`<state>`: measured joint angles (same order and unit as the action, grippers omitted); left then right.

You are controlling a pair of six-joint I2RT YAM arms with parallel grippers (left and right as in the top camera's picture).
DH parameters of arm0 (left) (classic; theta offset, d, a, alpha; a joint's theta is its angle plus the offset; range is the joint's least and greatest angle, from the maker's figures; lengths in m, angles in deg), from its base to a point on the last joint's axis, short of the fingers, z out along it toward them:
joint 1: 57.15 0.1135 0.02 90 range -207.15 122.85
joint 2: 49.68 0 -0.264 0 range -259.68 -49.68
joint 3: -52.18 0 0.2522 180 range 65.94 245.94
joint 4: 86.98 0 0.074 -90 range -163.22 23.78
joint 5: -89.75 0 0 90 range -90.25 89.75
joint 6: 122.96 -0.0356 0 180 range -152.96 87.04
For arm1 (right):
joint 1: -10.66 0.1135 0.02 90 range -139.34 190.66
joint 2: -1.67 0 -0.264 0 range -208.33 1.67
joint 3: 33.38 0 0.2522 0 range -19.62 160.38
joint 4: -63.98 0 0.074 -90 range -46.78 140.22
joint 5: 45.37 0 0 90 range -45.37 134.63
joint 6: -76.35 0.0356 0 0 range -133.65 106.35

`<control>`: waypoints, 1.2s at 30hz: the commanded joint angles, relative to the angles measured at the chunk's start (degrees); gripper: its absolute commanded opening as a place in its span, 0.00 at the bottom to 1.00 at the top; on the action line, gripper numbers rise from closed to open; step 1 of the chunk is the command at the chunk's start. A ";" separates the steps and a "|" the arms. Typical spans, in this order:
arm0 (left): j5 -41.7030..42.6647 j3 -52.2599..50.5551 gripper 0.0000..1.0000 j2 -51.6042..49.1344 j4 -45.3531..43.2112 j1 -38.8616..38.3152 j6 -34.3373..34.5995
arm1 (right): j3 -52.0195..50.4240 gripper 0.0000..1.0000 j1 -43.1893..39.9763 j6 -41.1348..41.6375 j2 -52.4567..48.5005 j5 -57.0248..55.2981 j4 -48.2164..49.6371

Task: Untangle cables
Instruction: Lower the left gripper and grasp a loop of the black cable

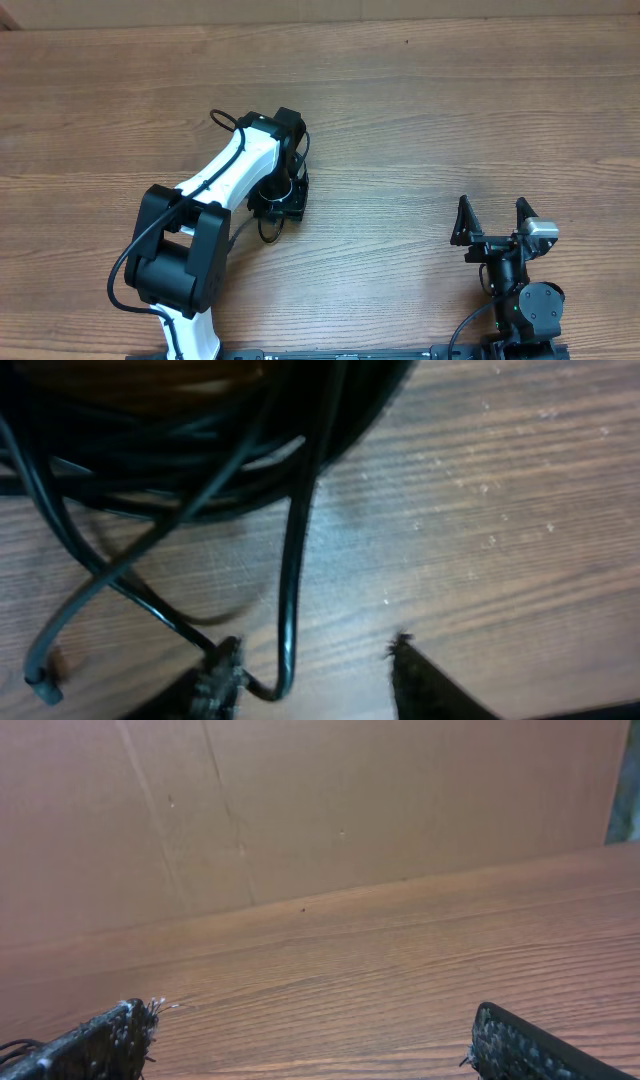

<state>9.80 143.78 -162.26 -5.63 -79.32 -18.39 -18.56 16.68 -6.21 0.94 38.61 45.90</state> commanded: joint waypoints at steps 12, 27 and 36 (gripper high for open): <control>-1.68 7.58 0.04 4.02 2.03 -0.28 1.07 | -0.59 1.00 -0.20 -0.44 0.44 -0.35 0.20; -10.29 12.24 0.04 8.33 4.46 -0.35 6.25 | -0.59 1.00 -0.20 -0.44 0.44 -0.35 0.20; -11.28 11.02 0.37 8.33 3.85 -0.35 6.25 | -0.59 1.00 -0.20 -0.44 0.44 -0.37 0.20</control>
<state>0.03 155.21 -154.58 -1.61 -79.30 -13.08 -18.56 16.68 -6.23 0.94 38.61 45.90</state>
